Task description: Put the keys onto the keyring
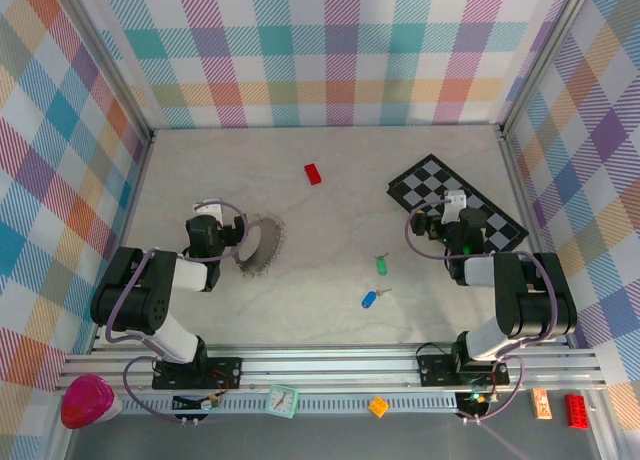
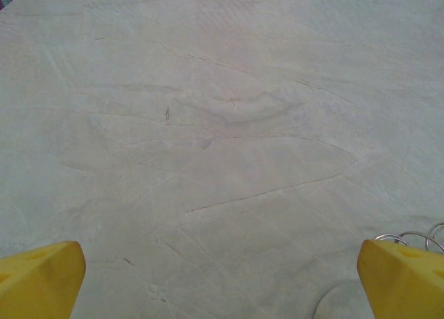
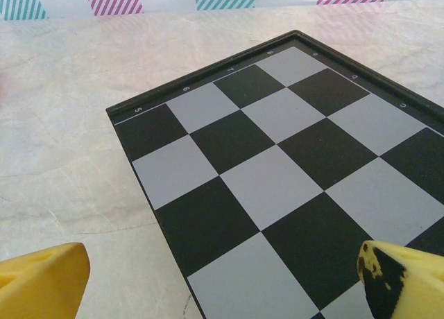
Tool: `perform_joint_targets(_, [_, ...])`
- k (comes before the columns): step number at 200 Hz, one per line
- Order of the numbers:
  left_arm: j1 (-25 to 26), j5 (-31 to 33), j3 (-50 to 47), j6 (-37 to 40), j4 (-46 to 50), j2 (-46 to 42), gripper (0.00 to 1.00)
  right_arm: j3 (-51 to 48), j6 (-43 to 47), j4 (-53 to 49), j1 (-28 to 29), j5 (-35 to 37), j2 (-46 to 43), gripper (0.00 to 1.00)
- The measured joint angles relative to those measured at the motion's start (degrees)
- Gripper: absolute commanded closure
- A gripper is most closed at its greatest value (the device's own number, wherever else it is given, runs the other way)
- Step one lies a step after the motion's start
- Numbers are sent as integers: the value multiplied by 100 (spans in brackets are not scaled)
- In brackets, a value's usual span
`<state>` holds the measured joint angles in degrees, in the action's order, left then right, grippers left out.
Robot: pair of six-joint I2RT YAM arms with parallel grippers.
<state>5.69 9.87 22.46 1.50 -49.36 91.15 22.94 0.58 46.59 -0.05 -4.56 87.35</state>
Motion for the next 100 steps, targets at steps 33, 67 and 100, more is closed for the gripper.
perform_joint_targets(33, [0, 0, 0, 0, -2, -4, 0, 0, 0, 0, 0, 0, 0, 1])
perform_joint_targets(67, [2, 2, 2, 20, 511, -549, 0, 96, 2, -640, 0, -2, -295, 1])
perform_joint_targets(100, [22, 68, 308, -122, 1694, -1884, 0, 859, -361, -2330, 0, -37, -1255, 1])
